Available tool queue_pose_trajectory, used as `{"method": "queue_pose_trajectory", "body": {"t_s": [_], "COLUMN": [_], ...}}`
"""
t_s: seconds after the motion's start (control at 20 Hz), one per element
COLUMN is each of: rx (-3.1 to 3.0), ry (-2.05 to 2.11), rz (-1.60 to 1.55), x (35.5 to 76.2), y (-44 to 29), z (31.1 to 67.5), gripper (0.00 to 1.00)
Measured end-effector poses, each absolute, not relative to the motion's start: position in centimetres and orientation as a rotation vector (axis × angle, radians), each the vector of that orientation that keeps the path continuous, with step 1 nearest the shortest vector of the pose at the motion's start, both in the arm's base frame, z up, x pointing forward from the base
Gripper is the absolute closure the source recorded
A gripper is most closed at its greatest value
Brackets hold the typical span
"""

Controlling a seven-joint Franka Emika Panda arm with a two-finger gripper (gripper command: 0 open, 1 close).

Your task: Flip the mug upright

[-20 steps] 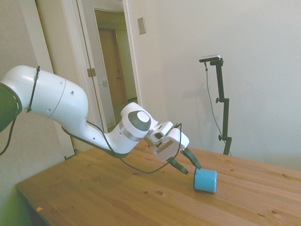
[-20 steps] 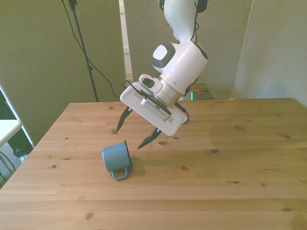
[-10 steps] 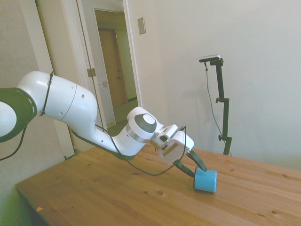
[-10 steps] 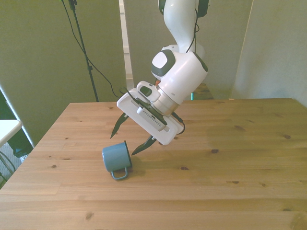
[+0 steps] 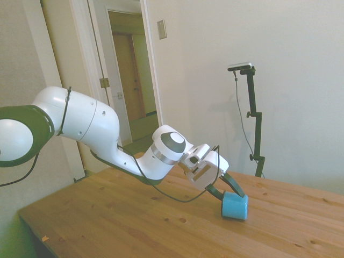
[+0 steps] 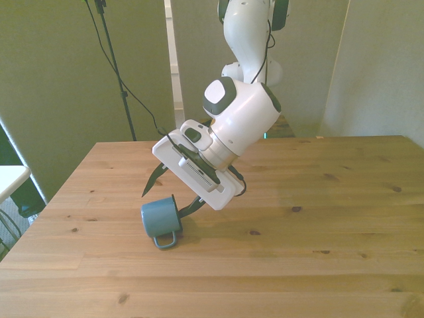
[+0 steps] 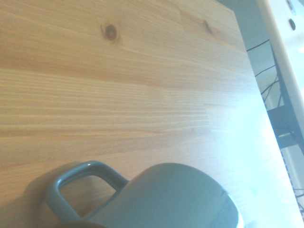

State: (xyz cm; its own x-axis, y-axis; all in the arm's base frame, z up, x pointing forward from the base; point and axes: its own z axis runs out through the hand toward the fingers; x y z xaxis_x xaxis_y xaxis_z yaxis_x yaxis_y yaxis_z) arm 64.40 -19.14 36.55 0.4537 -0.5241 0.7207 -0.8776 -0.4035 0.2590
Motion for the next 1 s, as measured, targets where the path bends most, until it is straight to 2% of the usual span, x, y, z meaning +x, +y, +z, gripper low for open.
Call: {"method": "queue_pose_trajectory", "body": {"t_s": [0.7, 0.75, 1.0], "rx": [2.091, 2.093, 2.091], "ry": [-1.116, -1.114, -1.104], "rz": [0.787, 0.788, 0.789], "x": [64.32, 64.32, 64.28], "y": [-18.69, -18.67, -18.87], "z": [36.86, 36.83, 36.73], "gripper": [0.0, 1.0, 1.0]}}
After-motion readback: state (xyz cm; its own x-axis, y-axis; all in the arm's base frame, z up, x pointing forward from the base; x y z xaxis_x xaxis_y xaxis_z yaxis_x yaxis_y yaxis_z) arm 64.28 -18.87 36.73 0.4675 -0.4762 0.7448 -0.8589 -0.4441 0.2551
